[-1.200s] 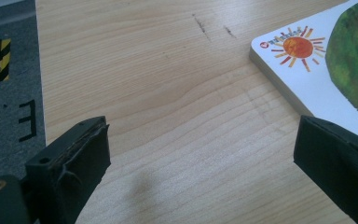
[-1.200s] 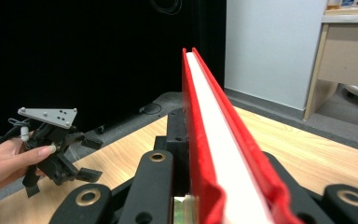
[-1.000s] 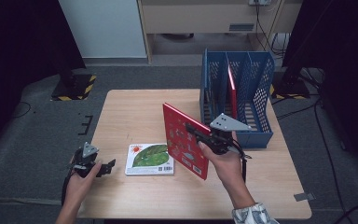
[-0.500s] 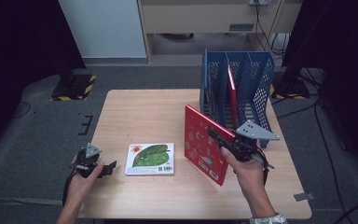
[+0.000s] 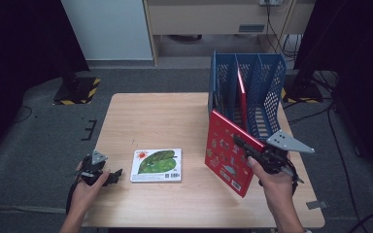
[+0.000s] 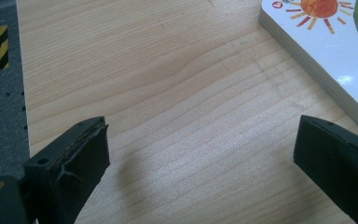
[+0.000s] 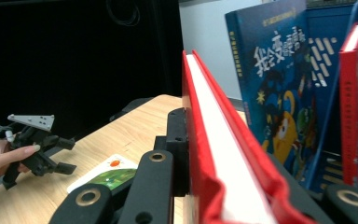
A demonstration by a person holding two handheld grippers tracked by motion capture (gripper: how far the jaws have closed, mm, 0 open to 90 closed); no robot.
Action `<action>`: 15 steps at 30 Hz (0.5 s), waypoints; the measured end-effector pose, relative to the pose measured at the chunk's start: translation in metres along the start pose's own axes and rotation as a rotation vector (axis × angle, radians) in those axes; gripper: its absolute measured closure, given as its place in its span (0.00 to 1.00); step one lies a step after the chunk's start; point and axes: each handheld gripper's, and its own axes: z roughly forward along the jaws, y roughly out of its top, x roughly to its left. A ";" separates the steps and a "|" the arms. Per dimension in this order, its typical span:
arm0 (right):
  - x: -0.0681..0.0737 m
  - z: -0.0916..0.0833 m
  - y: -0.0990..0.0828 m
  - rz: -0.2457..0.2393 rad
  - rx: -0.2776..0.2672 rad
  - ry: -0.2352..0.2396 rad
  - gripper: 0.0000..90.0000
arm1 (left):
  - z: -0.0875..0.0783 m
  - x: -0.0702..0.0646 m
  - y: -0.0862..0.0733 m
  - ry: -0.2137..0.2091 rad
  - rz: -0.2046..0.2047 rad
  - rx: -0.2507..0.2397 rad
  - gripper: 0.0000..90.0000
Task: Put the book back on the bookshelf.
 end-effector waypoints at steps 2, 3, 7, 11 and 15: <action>-0.003 -0.003 -0.001 0.001 0.000 -0.008 0.88 | 0.000 0.000 0.000 0.000 0.001 0.001 0.03; -0.003 -0.003 -0.001 0.001 0.000 -0.008 0.88 | 0.000 0.000 0.000 0.000 0.002 0.001 0.03; -0.007 -0.006 -0.002 0.005 0.003 -0.019 0.88 | 0.001 0.000 0.000 -0.003 0.004 0.004 0.03; -0.010 -0.010 -0.003 0.006 0.005 -0.021 0.88 | 0.001 -0.001 -0.001 -0.003 0.007 0.008 0.03; -0.012 -0.015 -0.004 0.008 0.005 -0.027 0.88 | 0.001 -0.001 -0.001 -0.004 0.006 0.007 0.03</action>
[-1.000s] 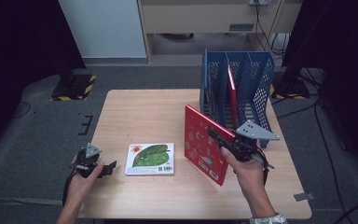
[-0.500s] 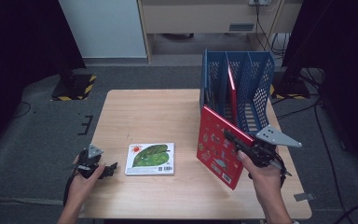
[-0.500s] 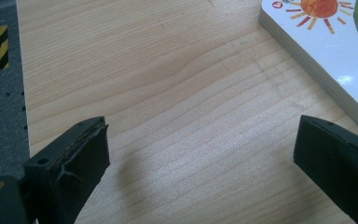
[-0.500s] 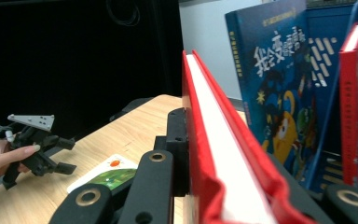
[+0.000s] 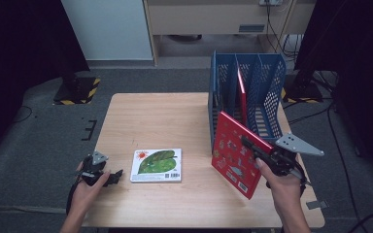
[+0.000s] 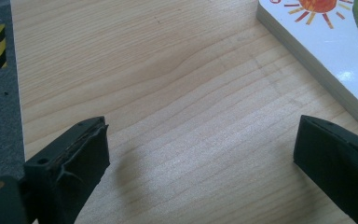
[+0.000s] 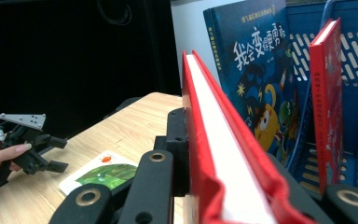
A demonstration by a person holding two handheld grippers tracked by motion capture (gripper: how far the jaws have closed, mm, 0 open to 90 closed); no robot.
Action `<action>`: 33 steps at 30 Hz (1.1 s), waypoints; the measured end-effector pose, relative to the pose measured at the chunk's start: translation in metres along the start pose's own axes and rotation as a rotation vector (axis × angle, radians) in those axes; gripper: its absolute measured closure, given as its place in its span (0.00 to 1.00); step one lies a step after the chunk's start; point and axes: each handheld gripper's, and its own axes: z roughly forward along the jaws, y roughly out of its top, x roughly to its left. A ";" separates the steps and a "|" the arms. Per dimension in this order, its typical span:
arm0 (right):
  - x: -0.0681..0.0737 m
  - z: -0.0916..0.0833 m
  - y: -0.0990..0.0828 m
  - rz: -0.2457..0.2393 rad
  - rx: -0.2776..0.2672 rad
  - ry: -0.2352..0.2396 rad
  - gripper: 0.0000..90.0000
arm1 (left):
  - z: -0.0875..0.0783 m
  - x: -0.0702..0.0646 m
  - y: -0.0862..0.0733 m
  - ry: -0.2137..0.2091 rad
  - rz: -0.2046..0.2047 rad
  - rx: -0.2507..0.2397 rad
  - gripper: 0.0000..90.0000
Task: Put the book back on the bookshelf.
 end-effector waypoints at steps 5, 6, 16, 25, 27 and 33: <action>-0.003 -0.005 -0.001 0.007 0.005 -0.005 0.88 | 0.000 0.000 0.001 -0.001 0.000 -0.003 0.03; -0.004 -0.006 -0.001 0.009 0.008 -0.006 0.88 | 0.000 0.000 0.001 0.000 0.001 -0.004 0.03; -0.005 -0.016 0.006 0.019 -0.006 -0.008 0.88 | 0.000 -0.001 0.001 0.000 0.006 0.000 0.03; -0.002 -0.024 0.029 0.024 -0.036 -0.005 0.88 | 0.001 -0.002 0.000 -0.003 0.011 0.007 0.03; -0.001 -0.025 0.037 0.025 -0.041 -0.010 0.88 | 0.001 -0.002 0.000 -0.003 0.012 0.009 0.03; -0.004 -0.026 0.058 0.019 -0.047 -0.033 0.88 | 0.001 -0.003 0.000 -0.006 0.013 0.009 0.03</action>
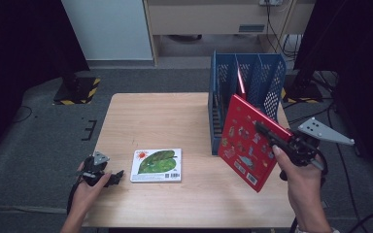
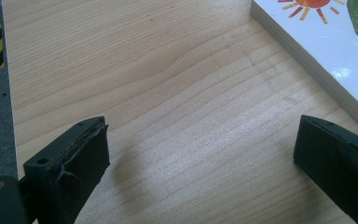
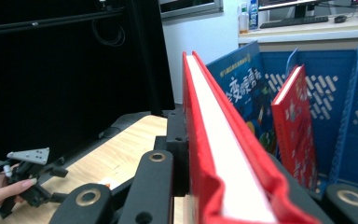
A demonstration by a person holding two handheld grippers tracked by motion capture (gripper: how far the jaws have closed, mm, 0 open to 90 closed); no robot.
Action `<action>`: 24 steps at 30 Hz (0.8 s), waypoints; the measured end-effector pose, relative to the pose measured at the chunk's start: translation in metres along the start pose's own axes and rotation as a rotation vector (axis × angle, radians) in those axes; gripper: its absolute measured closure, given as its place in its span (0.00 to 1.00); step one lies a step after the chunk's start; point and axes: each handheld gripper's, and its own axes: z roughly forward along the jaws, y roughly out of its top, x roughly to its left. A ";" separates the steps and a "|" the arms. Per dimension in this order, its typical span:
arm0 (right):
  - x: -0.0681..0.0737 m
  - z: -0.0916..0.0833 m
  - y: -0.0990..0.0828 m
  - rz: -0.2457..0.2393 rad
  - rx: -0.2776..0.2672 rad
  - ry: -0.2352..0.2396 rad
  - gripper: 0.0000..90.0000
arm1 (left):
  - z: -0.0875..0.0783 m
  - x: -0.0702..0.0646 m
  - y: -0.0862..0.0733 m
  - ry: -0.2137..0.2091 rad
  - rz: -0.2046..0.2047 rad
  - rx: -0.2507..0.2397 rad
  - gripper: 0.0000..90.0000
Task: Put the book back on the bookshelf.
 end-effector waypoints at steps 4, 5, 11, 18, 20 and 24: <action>-0.004 0.001 0.011 -0.005 -0.003 -0.018 0.88 | 0.000 0.000 0.000 -0.001 0.000 -0.001 0.03; -0.005 0.000 0.013 -0.005 -0.004 -0.020 0.88 | 0.000 0.000 0.000 -0.002 -0.001 0.000 0.03; -0.011 -0.001 0.020 0.000 -0.004 -0.042 0.88 | 0.001 0.000 0.000 -0.004 -0.004 -0.001 0.02; -0.017 -0.005 0.023 -0.005 0.000 -0.089 0.88 | 0.001 0.000 0.000 -0.005 -0.007 0.000 0.02; -0.019 -0.006 0.023 -0.006 0.002 -0.099 0.88 | 0.001 0.000 -0.001 -0.006 -0.010 -0.001 0.02; -0.024 -0.007 0.026 -0.009 0.000 -0.120 0.88 | 0.001 0.000 -0.001 -0.008 -0.014 -0.002 0.02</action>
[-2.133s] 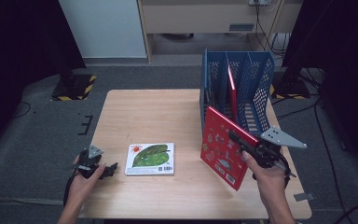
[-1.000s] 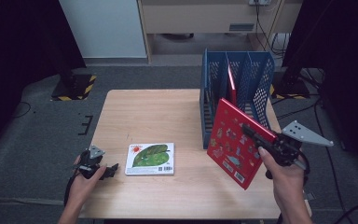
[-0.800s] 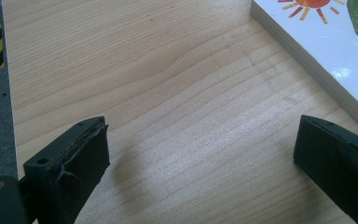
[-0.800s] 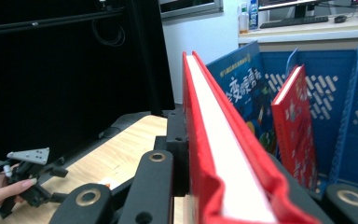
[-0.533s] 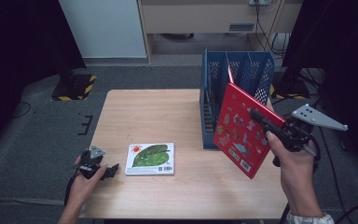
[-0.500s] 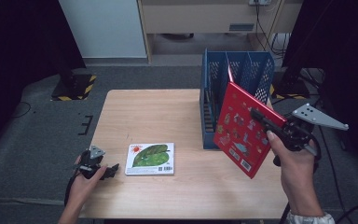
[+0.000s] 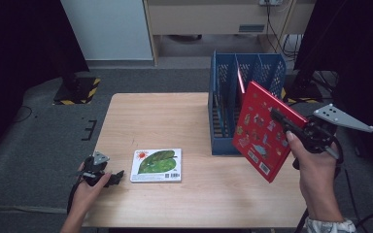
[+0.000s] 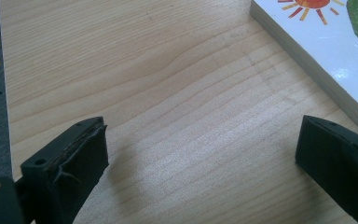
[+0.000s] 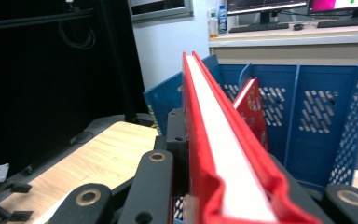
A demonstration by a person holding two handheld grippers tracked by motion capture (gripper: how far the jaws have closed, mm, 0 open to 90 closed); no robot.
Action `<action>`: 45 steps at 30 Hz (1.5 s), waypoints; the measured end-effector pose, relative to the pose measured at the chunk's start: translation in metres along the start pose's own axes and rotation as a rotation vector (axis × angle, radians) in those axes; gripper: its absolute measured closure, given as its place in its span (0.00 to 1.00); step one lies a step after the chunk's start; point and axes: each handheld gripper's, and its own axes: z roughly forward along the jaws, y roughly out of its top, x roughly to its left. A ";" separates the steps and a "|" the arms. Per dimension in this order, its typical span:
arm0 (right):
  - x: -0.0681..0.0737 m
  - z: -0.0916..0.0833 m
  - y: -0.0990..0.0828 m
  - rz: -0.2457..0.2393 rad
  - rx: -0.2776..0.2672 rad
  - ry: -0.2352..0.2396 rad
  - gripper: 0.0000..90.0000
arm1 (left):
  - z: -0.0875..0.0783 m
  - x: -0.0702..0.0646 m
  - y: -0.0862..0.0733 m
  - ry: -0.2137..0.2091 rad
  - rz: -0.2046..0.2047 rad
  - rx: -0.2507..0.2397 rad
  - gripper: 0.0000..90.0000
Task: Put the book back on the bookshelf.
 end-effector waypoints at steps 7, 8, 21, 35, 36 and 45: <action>-0.008 0.002 0.008 -0.029 0.005 -0.059 0.88 | 0.000 -0.001 0.000 -0.003 0.001 -0.001 0.02; -0.010 0.003 0.009 -0.030 0.004 -0.068 0.88 | 0.000 -0.001 0.000 -0.004 0.001 -0.001 0.02; -0.026 0.033 0.025 -0.056 -0.002 -0.213 0.88 | 0.002 -0.001 0.000 -0.012 -0.010 -0.007 0.01; -0.038 0.078 0.025 -0.073 0.004 -0.284 0.88 | 0.004 -0.002 -0.001 -0.025 -0.024 -0.018 0.00; -0.039 0.082 0.024 -0.070 0.004 -0.289 0.89 | 0.004 -0.002 -0.001 -0.025 -0.025 -0.019 0.00; -0.047 0.106 0.015 -0.048 0.013 -0.303 0.89 | 0.004 -0.002 -0.001 -0.029 -0.032 -0.020 0.00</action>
